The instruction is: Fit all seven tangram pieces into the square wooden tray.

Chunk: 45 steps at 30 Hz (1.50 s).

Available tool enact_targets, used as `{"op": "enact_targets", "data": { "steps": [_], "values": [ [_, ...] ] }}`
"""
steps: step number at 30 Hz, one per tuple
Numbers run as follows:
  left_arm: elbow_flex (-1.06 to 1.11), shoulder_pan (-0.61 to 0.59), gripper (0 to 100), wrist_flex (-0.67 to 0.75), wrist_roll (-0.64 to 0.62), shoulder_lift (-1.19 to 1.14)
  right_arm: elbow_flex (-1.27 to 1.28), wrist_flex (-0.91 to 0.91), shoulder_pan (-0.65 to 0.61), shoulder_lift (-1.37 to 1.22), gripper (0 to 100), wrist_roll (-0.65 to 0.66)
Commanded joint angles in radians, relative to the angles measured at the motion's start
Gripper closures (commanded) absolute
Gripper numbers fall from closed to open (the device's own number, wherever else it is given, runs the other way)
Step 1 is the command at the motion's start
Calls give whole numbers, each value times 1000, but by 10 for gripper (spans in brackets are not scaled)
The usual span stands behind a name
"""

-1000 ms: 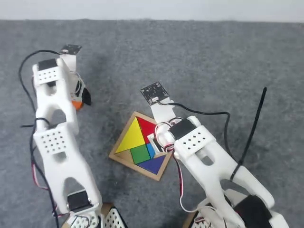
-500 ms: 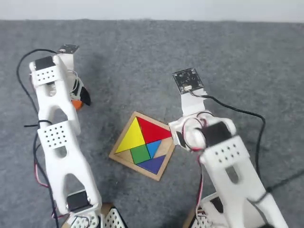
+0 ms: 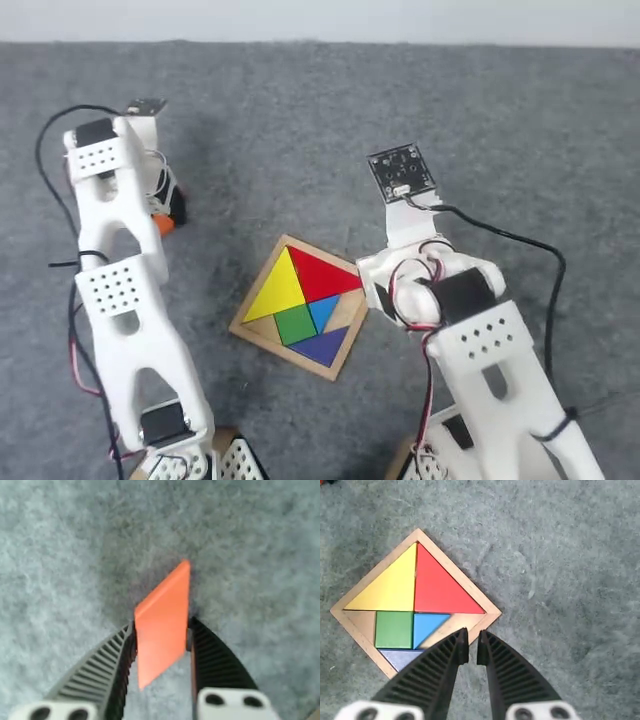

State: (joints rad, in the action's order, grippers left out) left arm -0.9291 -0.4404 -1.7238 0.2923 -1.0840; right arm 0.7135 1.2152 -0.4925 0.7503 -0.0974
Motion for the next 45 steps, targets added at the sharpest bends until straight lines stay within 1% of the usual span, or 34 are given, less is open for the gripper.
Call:
{"op": "enact_targets", "data": {
  "steps": [1, 6, 9, 11, 14, 17, 24, 27, 30, 33, 35, 41, 45],
  "values": [
    [61, -48, 870, -32, 12, 9, -8, 5, 18, -36, 946, 9],
    [65, -48, 871, -34, 12, 18, -8, 2, 21, -54, 946, 9],
    [79, -46, 905, -34, 11, 41, -8, -19, 22, -58, 946, 9],
    [124, -40, 923, -34, 12, 77, -8, -21, 22, -58, 946, 9],
    [211, -23, 923, -32, 18, 150, -8, -21, 24, -58, 946, 9],
    [288, -8, 923, -28, 51, 226, -8, -21, 24, -58, 946, 9],
    [426, -14, 924, 0, 58, 376, -8, -18, 24, -58, 946, 11],
    [510, -6, 924, 35, 58, 440, -8, -15, 24, -58, 946, 11],
    [588, -6, 914, 120, 55, 480, -8, -13, 24, -58, 946, 11],
    [641, -6, 855, 176, 51, 465, -6, -13, 24, -58, 946, 11],
    [644, -6, 840, 190, 49, 437, -6, -13, 24, -58, 946, 11],
    [622, 43, 848, 178, 46, 356, -6, -13, 24, -58, 946, 11],
    [596, 72, 909, 161, 6, 344, 15, -21, 24, -50, 946, 17]
  ]
}}
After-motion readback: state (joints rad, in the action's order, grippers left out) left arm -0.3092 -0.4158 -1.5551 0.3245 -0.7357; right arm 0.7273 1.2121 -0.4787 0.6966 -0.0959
